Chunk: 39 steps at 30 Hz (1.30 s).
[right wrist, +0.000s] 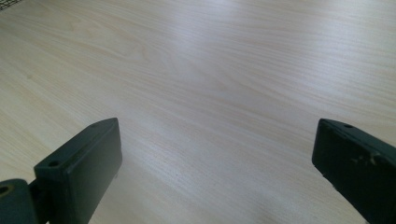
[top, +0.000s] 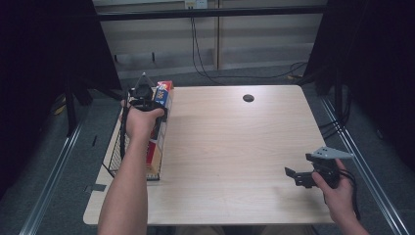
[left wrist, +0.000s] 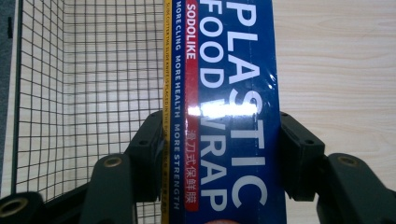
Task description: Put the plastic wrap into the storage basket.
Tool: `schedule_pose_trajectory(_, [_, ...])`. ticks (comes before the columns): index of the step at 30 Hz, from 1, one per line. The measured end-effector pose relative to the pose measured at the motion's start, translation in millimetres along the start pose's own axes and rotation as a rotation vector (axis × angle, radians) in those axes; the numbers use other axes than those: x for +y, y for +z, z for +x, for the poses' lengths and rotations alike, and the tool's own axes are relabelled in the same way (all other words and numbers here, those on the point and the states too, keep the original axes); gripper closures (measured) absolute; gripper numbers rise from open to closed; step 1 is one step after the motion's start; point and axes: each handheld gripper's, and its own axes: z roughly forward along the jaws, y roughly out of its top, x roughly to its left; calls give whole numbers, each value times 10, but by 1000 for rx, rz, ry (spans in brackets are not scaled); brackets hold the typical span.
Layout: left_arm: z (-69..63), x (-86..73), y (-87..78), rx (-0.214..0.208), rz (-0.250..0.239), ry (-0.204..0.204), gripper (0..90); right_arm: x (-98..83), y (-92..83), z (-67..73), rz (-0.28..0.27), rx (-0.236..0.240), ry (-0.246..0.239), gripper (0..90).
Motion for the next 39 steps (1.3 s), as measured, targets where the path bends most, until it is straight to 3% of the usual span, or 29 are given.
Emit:
schedule_pose_trajectory(13, [174,-22,-20,17,4,-27,433,6,4,17,1,6,-7,17])
schedule_pose_trajectory(33, [338,-62,136,26,20,-64,433,8,19,24,5,13,-19,17])
schedule_pose_trajectory(39, [411,-86,160,37,30,-55,432,8,20,28,8,12,-18,17])
